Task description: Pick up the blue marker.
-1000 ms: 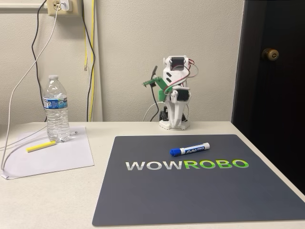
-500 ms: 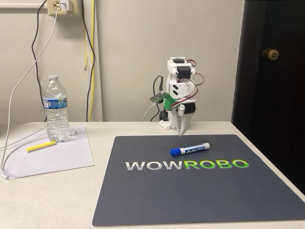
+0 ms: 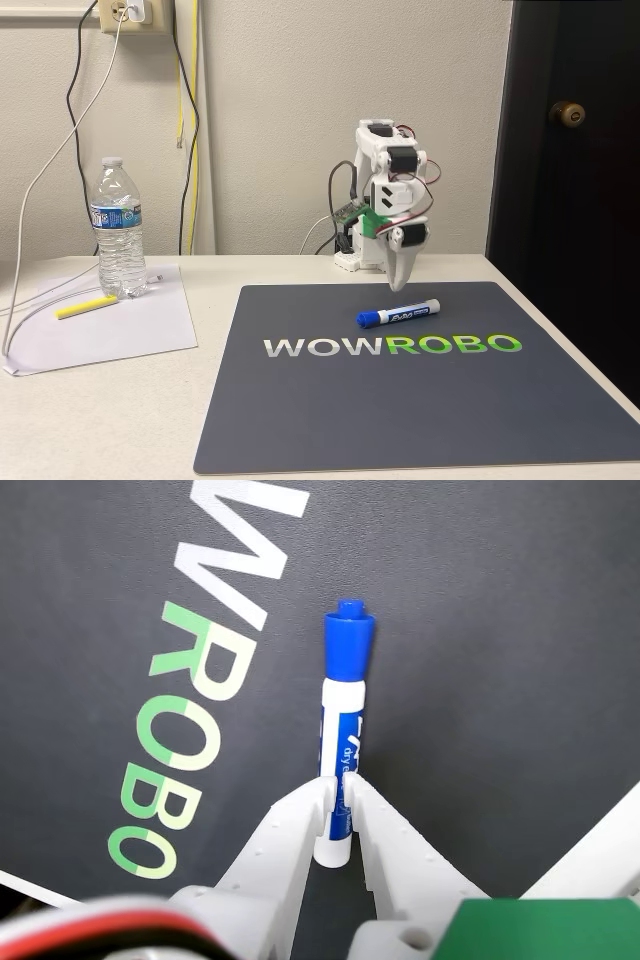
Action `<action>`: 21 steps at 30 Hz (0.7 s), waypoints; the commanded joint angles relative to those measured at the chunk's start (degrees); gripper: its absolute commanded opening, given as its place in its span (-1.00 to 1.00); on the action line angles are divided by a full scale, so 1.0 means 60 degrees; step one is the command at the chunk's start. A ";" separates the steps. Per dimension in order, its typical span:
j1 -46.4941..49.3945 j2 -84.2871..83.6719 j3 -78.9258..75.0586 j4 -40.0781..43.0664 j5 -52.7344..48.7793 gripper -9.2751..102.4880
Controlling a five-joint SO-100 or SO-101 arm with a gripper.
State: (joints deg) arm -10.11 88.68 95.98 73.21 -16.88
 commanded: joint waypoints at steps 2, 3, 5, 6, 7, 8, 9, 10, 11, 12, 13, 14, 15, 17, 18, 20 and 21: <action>-0.0044 0.0601 0.0220 -0.0234 0.0000 -0.83; -0.0044 0.0674 0.0337 -0.0322 0.0000 -0.83; -0.0044 0.0718 0.0439 -0.0396 0.0000 -0.83; -0.0044 0.0718 0.0439 -0.0410 0.0000 -0.82; -0.0059 0.0718 0.0439 -0.0439 0.0000 -0.80; -0.0059 0.0718 0.0454 -0.0439 0.0000 -0.77; -0.0059 0.0718 0.0469 -0.0439 -0.0015 -0.72; -0.0059 0.0718 0.0483 -0.0454 -0.0015 -0.68; -0.0059 0.0718 0.0498 -0.0483 0.0000 -0.64; -0.0059 0.0703 0.0527 -0.0527 0.0015 -0.61; -0.0073 0.0674 0.0571 -0.0586 0.0029 -0.59; -0.0088 0.0659 0.0630 -0.0659 0.0044 -0.57; -0.0117 0.0659 0.0732 -0.0747 0.0044 -0.56; -0.0161 0.0586 0.0850 -0.0908 0.0059 -0.55; -0.0176 0.0527 0.0864 -0.0923 0.0059 -0.55; -0.0176 0.0454 0.0864 -0.0938 0.0044 -0.55; -0.0176 0.0454 0.0879 -0.0938 0.0015 -0.55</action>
State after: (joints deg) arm -10.81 90.09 101.51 67.68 -16.88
